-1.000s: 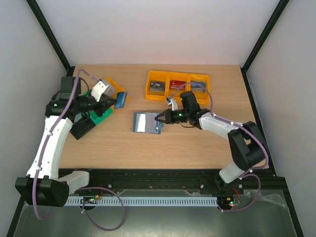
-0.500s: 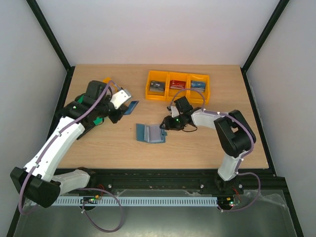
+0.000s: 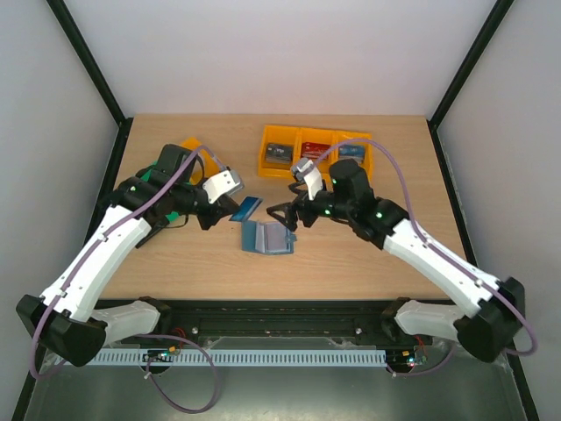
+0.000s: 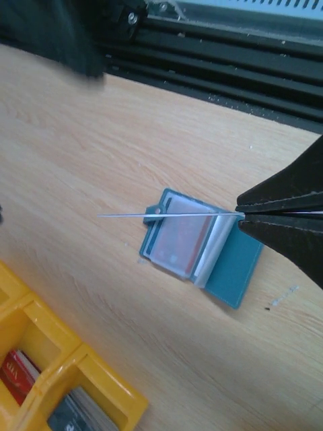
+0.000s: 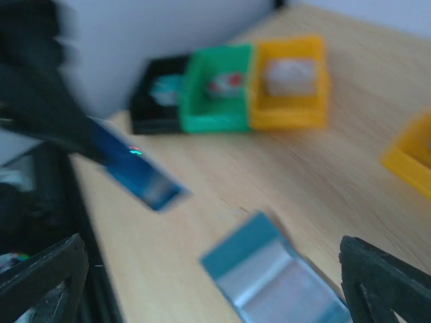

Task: Take the credit cards out of the card holder

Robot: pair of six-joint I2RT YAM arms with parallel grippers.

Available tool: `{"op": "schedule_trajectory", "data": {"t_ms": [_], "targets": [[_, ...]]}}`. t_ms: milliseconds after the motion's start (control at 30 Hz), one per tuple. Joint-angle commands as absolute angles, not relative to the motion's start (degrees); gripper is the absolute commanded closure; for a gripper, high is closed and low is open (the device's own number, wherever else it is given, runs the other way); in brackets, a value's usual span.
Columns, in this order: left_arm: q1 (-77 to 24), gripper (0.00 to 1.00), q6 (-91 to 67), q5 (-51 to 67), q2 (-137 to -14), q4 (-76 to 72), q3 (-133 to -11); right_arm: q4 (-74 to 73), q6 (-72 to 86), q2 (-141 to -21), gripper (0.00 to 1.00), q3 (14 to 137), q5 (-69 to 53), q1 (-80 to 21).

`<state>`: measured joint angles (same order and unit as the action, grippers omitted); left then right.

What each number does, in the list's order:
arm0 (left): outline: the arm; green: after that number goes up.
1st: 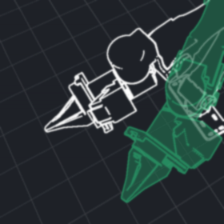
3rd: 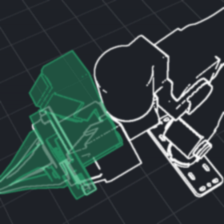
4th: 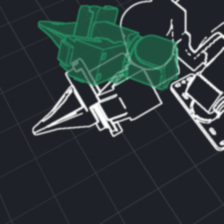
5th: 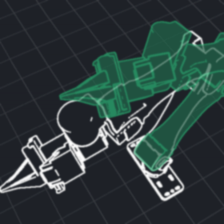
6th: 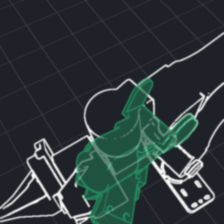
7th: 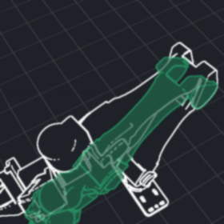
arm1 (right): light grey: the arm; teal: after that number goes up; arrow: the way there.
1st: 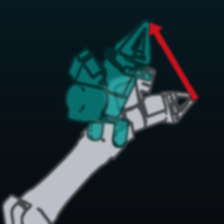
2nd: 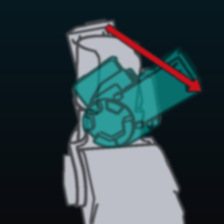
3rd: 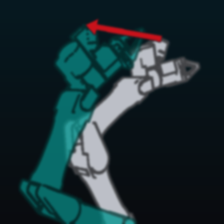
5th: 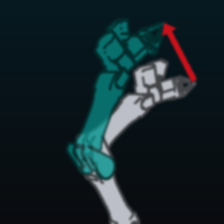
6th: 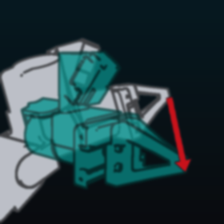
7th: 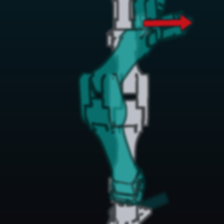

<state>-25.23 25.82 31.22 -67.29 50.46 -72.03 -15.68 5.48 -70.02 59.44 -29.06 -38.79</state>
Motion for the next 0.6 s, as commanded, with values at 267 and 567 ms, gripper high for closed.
{"op": "schedule_trajectory", "data": {"t_ms": [267,567], "targets": [[-27.0,0.98,33.5,42.2,-66.4,60.2,-76.4,-12.2,-3.4,-72.9,0.21,64.1,-49.3,-43.2],[-27.0,0.98,33.9,43.8,-66.9,61.0,-77.6,-10.8,-2.3,-72.0,0.98,62.6,-51.7,-44.1]]}}
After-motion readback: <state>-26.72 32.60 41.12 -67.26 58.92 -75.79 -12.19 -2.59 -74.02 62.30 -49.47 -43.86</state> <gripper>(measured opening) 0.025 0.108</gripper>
